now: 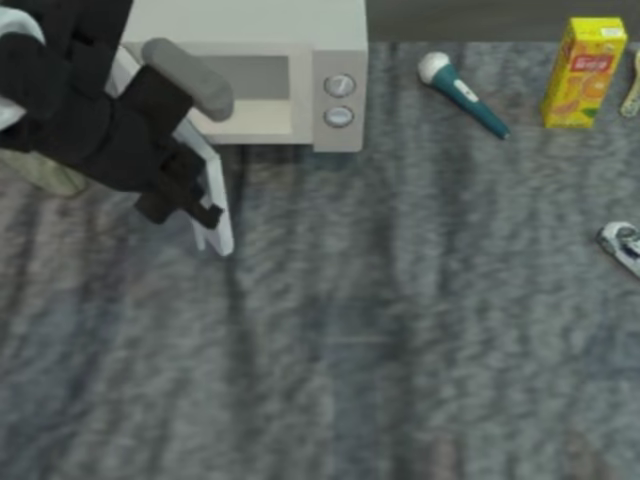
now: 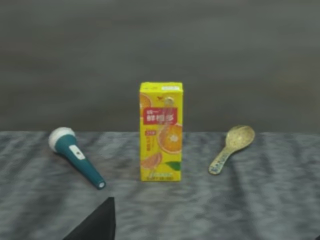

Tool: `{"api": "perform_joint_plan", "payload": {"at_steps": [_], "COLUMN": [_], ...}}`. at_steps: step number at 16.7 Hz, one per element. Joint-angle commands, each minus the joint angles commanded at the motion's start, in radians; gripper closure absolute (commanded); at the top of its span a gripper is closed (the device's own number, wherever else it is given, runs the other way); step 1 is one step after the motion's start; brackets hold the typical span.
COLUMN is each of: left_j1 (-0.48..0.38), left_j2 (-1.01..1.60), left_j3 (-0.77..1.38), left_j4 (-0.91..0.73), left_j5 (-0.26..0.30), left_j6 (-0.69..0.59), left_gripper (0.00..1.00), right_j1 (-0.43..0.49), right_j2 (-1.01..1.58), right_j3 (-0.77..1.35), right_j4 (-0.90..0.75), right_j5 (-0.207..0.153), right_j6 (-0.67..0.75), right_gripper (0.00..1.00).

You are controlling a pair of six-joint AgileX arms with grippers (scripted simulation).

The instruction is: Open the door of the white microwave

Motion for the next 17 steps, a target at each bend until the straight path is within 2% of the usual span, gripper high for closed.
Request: {"api": "perform_joint_plan", "payload": {"at_steps": [8,17], "left_j1": [0.074,0.076], "left_j2": [-0.018,-0.02], "left_j3": [-0.016,-0.015], "left_j4": [-0.054,-0.054], "left_j5": [0.077,0.079], "left_j6": [0.171,0.174], "left_gripper": [1.0,1.0], "right_j1": [0.0,0.0], "right_j2": [0.0,0.0], "right_j3": [0.0,0.0], "right_j4": [0.0,0.0], "right_j5": [0.0,0.0], "right_j6": [0.0,0.0], "right_gripper": [0.0,0.0]}}
